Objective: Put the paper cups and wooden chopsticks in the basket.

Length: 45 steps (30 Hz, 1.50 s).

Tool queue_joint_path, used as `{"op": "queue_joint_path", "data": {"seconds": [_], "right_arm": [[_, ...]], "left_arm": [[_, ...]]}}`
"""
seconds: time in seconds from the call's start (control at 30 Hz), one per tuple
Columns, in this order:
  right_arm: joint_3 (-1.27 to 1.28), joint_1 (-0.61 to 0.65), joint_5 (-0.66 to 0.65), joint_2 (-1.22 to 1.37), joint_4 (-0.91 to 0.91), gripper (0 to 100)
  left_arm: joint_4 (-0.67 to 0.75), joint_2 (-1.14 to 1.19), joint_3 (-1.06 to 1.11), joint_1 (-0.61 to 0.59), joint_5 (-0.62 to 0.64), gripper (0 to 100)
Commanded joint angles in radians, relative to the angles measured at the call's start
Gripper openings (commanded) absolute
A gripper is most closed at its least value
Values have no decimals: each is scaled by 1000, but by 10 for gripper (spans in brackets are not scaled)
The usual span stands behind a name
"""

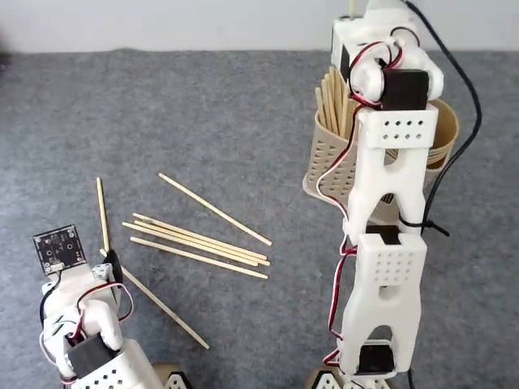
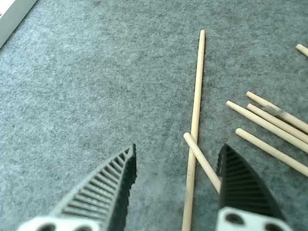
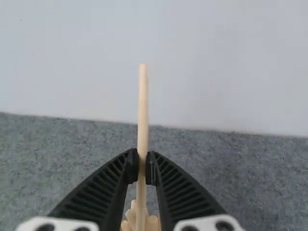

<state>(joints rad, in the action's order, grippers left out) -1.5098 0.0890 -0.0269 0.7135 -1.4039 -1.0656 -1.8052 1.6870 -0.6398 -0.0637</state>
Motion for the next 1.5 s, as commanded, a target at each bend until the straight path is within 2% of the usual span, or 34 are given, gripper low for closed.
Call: {"op": "queue_joint_path", "data": {"seconds": [0.0,0.17,0.5,0.77,0.9,1.13,1.47], "right_arm": [[-147,-2,2,2,-90,102],[-172,15,6,-50,-173,195],[-170,147,6,-189,-386,199],[-150,274,5,-183,-394,198],[-18,380,5,-145,-394,198],[427,555,-2,-119,-394,198],[721,733,-3,-143,-394,197]], "left_arm": [[8,-15,-10,0,3,261],[8,-15,-10,0,3,261],[8,-15,-10,0,3,261],[8,-15,-10,0,3,261],[8,-15,-10,0,3,261],[9,-15,-10,0,3,261],[14,-15,-4,0,3,261]]}}
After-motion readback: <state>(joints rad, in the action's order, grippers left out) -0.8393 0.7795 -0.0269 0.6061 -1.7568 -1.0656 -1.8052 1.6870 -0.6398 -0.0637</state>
